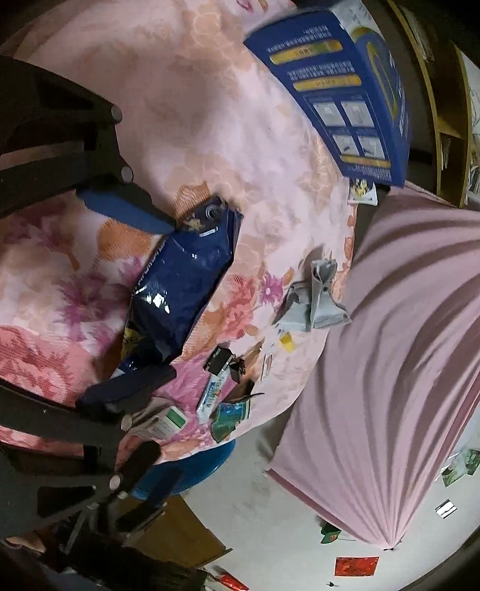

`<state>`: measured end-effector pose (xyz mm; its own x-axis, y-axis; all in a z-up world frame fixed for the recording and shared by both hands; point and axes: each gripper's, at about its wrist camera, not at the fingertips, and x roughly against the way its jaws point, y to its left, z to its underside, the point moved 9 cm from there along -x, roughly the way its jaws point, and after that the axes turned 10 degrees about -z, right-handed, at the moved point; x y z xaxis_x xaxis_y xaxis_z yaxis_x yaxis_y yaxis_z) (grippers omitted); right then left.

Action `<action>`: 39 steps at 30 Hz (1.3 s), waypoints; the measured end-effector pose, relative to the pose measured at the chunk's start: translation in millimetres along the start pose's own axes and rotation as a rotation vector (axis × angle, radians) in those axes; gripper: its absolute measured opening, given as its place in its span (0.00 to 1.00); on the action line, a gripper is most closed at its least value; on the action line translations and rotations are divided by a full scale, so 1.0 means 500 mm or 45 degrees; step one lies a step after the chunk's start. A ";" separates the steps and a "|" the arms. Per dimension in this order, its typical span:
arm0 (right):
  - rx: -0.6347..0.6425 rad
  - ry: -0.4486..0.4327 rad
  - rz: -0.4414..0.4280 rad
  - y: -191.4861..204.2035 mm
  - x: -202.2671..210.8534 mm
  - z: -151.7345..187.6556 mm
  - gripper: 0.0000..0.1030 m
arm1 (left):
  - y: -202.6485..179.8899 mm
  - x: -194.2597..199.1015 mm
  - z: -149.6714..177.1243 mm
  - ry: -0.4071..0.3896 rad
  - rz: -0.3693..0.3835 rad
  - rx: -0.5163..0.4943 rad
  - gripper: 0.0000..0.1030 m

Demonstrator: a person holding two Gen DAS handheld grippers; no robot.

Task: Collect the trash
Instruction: 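Grasp the dark blue snack bag with the left tool while the right tool grasps the green leaflet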

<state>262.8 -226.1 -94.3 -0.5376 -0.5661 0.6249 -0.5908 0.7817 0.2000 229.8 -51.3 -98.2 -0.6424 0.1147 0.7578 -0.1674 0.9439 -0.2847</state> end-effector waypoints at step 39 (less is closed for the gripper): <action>0.015 0.208 -0.178 0.042 -0.065 0.031 0.73 | -0.004 0.001 -0.043 -0.002 0.063 -0.169 0.27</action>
<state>258.5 -195.3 -122.1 -0.3459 -0.6179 0.7061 -0.6600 0.6951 0.2850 246.0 -46.4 -84.6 -0.6484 0.1616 0.7439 -0.0354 0.9698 -0.2415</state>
